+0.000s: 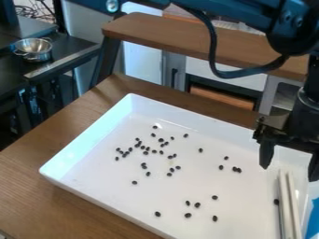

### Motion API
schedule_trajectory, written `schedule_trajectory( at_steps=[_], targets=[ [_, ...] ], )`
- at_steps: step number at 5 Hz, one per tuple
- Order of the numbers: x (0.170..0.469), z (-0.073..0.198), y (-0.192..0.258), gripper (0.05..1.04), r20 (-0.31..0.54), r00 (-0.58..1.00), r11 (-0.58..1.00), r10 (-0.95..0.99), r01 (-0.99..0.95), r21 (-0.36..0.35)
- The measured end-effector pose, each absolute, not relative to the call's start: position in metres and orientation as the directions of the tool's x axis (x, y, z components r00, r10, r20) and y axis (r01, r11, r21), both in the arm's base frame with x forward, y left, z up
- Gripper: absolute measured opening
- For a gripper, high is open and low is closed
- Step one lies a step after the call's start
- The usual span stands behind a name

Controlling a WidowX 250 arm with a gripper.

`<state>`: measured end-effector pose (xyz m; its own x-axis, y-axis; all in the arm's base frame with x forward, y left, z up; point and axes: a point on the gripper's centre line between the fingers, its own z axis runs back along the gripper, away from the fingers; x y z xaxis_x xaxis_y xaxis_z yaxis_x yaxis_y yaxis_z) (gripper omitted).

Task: Sweep into pile

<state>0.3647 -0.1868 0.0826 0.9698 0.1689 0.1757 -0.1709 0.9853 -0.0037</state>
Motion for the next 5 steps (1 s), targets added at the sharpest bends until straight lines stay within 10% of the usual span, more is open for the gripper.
schedule_trajectory(
  at_steps=[5],
  targets=[
    [0.384,0.024,-0.200,0.999,0.172,0.922,0.938,0.346,-0.342,-0.054]
  ],
)
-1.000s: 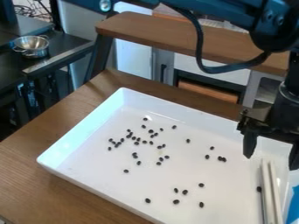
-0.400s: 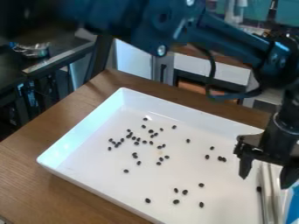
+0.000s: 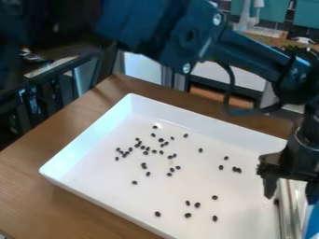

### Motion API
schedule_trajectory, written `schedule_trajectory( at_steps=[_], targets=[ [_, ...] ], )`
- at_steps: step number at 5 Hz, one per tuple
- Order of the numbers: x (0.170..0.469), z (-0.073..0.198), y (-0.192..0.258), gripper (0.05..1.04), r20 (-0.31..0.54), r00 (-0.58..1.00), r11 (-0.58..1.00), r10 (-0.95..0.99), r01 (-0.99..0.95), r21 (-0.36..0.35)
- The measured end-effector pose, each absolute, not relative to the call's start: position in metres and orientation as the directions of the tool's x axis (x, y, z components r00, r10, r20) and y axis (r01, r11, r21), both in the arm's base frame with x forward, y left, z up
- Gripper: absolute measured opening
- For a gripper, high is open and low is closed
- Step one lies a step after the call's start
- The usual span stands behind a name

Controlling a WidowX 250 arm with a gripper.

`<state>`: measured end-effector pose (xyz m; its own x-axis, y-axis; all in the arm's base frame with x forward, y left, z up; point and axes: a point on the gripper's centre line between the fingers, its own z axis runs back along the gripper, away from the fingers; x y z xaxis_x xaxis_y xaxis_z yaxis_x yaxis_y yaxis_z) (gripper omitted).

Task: Sweep into pile

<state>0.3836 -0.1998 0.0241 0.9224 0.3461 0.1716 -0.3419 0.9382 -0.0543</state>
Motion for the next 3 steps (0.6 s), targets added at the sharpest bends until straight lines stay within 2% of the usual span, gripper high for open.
schedule_trajectory(
  at_steps=[2,3],
  targets=[
    [0.384,0.023,-0.202,0.999,0.148,0.941,0.951,0.306,-0.296,-0.086],
    [0.385,0.012,-0.199,0.961,0.147,0.941,0.953,0.304,-0.298,-0.060]
  ],
)
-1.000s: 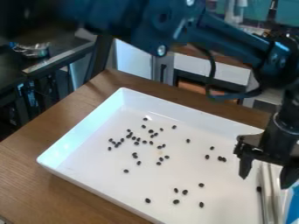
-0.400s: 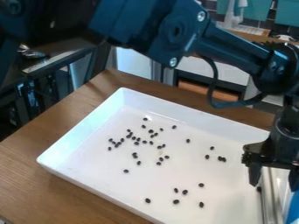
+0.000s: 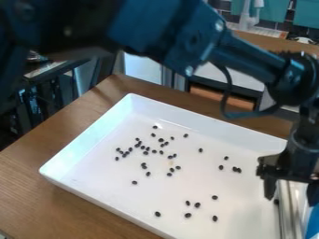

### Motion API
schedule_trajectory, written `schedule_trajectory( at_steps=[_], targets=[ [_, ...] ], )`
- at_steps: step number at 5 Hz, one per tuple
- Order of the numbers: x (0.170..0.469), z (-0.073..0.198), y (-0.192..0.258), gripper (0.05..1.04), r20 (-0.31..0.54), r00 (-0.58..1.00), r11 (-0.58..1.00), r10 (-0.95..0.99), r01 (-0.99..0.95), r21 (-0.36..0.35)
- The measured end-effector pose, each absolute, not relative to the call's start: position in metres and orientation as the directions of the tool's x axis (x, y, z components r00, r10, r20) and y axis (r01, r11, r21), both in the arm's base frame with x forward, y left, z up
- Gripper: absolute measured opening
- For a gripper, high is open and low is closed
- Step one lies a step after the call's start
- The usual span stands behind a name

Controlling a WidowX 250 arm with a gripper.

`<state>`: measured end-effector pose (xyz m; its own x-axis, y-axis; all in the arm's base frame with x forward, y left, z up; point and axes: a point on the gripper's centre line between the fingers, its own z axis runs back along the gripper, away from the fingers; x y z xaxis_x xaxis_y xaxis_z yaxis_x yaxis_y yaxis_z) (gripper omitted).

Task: Sweep into pile

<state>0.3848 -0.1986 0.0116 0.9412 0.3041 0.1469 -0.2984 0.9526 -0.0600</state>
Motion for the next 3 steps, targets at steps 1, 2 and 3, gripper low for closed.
schedule_trajectory(
  at_steps=[1,2,3],
  targets=[
    [0.385,0.000,-0.194,0.703,0.150,0.939,0.951,0.308,-0.308,-0.026],
    [0.387,-0.003,-0.187,0.410,0.152,0.934,0.946,0.322,-0.325,-0.006],
    [0.388,-0.005,-0.180,0.376,0.144,0.936,0.946,0.322,-0.325,-0.002]
  ],
)
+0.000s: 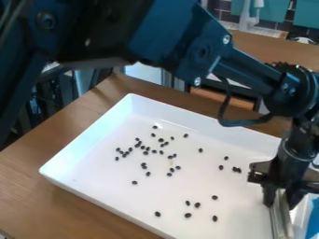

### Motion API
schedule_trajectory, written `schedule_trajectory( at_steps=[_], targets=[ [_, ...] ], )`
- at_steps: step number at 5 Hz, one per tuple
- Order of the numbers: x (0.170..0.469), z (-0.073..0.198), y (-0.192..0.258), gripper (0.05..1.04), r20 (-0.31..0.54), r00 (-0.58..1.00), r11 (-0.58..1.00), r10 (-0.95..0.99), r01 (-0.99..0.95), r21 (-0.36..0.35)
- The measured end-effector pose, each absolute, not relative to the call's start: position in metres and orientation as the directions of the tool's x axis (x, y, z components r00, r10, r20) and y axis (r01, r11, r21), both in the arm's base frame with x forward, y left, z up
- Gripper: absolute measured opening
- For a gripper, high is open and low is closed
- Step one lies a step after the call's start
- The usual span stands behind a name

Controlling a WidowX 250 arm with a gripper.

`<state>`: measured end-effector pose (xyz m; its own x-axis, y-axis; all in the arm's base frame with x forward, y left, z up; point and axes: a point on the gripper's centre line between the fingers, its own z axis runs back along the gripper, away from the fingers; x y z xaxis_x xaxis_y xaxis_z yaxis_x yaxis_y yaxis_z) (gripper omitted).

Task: Sweep into pile

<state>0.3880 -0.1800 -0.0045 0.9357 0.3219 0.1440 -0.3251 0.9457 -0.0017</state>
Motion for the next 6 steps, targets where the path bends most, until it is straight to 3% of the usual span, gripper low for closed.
schedule_trajectory(
  at_steps=[3,6],
  targets=[
    [0.400,-0.009,-0.128,0.376,0.119,0.958,0.964,0.260,-0.265,0.022],
    [0.406,-0.009,-0.027,0.376,0.047,0.958,0.959,0.282,-0.283,0.023]
  ],
)
